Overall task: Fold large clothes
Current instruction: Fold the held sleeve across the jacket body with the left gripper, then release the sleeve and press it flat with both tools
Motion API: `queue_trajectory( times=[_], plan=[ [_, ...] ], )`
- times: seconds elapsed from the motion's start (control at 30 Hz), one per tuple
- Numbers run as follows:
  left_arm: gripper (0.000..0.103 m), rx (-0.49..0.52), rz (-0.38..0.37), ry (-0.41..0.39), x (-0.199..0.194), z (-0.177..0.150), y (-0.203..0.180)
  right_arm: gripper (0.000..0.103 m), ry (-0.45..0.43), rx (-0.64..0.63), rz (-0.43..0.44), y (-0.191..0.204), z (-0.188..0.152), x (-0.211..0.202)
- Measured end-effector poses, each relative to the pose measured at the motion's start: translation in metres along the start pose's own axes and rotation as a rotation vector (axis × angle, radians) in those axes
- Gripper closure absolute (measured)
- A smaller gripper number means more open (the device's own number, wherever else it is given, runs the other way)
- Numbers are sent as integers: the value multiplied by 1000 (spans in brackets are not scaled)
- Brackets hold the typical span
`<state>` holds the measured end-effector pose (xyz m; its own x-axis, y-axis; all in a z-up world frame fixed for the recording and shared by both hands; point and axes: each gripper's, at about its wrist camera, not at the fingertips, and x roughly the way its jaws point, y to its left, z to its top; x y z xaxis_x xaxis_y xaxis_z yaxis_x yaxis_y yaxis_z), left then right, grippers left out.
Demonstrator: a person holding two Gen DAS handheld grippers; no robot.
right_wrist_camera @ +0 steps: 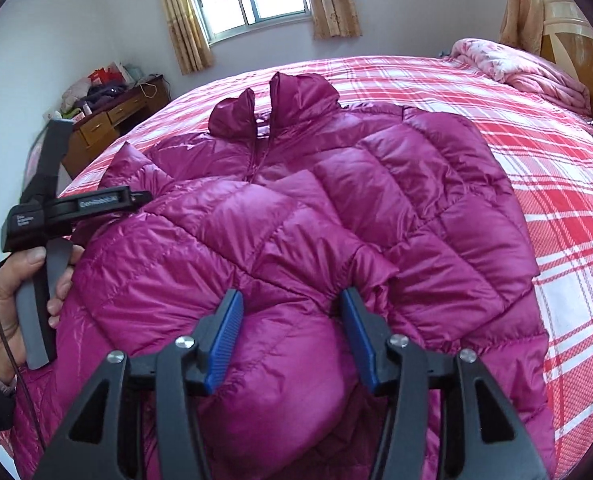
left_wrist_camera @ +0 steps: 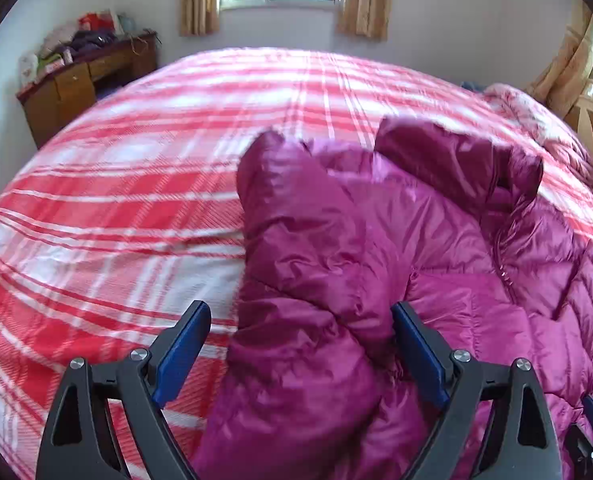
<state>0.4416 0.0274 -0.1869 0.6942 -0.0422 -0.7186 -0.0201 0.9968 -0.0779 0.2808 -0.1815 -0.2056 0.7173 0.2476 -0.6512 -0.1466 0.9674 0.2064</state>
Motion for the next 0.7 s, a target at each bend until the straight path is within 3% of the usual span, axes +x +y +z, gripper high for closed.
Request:
queue_trajectory(
  times=[0.17,0.27,0.37,0.5,0.7],
  plan=[
    [12,-29,-53,-105,-45,11,-7,49,-4,-23,-26,5,0,1],
    [12,16,-90,-117,-55,14,-25,49,-6,-24,-28,5,-1,0],
    [12,73,-61,-73,-38,13,-40,49,-9,-27,-31,5,-2,0],
    [12,84,33,56,6,4,-37,49,-12,-26,-28,5,-2,0],
    [9,93,36,87,20,-9,-32,49,-15,-25,-25,5,-2,0]
  ],
)
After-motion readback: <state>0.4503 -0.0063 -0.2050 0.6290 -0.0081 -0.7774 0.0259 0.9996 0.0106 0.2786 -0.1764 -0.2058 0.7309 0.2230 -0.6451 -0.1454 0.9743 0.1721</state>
